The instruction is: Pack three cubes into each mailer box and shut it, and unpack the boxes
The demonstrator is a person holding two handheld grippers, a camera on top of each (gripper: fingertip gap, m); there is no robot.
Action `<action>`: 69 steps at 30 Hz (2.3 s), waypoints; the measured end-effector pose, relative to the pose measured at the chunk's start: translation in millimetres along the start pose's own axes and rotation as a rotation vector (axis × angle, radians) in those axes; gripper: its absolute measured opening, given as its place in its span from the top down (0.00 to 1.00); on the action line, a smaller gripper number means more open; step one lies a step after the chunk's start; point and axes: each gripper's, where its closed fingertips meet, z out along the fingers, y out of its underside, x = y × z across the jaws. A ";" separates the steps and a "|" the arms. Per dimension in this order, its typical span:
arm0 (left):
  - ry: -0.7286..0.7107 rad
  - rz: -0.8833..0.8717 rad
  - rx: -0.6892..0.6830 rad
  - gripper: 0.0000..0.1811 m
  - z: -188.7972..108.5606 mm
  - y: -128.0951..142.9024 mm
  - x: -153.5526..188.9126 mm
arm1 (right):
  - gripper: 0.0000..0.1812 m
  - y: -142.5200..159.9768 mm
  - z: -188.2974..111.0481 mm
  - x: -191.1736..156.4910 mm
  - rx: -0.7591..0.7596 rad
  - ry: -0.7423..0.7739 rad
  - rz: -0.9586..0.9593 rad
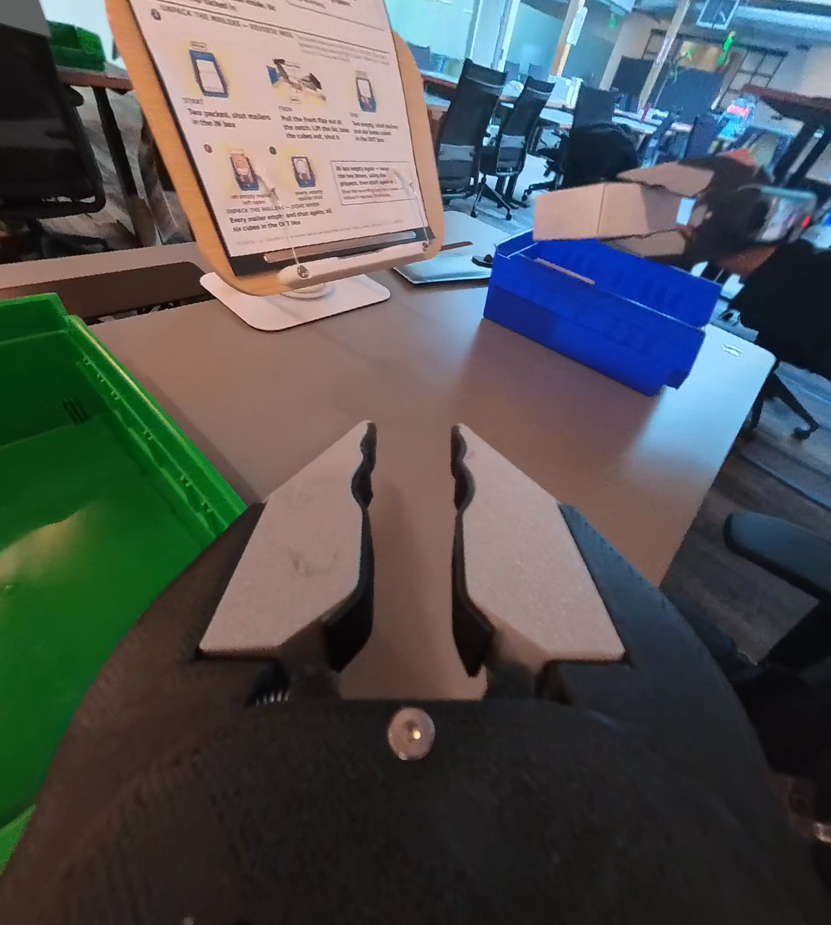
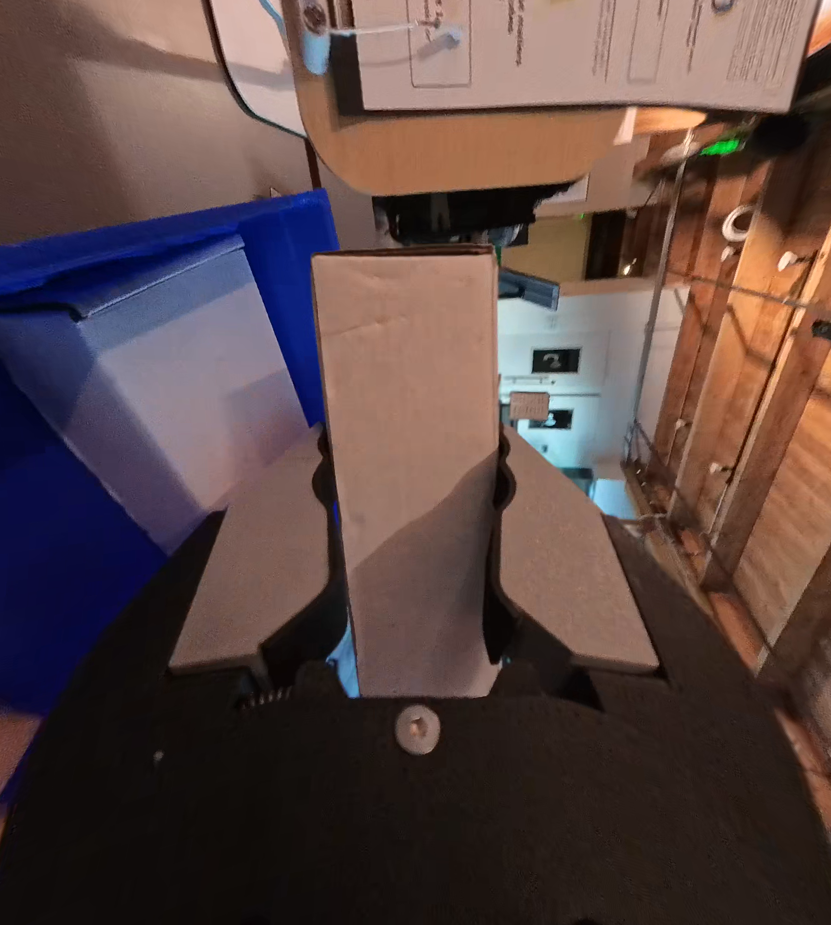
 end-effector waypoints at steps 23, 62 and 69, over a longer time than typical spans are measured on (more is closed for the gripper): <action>0.074 0.013 -0.071 0.85 6.1 13.3 8.9 | 0.58 62.3 11.8 -71.4 -0.245 -0.333 -0.079; -0.103 0.065 -0.404 0.56 3.4 71.3 -3.9 | 0.73 69.1 -23.7 -78.2 -0.451 -0.455 0.554; -0.131 0.049 -0.414 0.55 9.5 73.2 -10.1 | 0.53 6.3 -108.2 -64.9 0.018 -0.501 1.197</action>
